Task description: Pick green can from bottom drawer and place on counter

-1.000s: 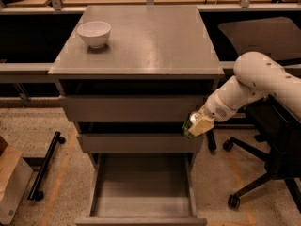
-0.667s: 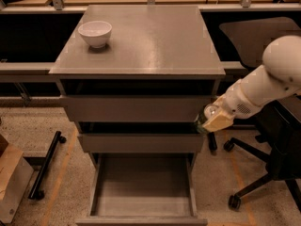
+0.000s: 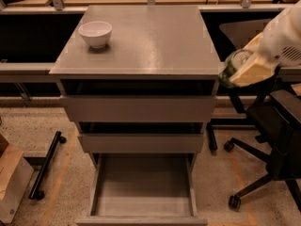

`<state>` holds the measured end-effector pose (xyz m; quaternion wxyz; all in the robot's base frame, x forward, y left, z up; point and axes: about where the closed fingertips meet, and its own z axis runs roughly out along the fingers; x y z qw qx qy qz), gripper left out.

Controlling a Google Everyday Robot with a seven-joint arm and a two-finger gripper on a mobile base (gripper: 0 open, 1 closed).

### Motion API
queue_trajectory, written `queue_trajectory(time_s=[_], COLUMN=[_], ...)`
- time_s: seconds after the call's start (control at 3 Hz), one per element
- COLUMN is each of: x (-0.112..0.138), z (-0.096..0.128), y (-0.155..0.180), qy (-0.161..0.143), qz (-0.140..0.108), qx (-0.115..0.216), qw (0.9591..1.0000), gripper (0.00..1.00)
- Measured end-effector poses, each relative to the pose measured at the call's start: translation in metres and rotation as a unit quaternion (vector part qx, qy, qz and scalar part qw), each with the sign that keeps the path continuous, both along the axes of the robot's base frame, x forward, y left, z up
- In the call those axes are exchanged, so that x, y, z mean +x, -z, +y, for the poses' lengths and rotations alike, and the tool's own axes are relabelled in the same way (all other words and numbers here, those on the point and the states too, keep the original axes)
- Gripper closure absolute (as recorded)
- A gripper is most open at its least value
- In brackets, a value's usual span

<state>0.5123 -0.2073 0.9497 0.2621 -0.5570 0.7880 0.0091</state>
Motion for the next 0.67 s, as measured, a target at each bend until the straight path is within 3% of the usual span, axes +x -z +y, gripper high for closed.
queue_trajectory(time_s=[0.33,0.67], x=[0.004,0.0066], z=[0.0,0.0053], y=[-0.0234,-0.0169], qy=[0.0,0.003], qz=[-0.021,-0.019], qx=[0.003,0.011], qw=[0.9998,0.9998], gripper=[1.0,1.0])
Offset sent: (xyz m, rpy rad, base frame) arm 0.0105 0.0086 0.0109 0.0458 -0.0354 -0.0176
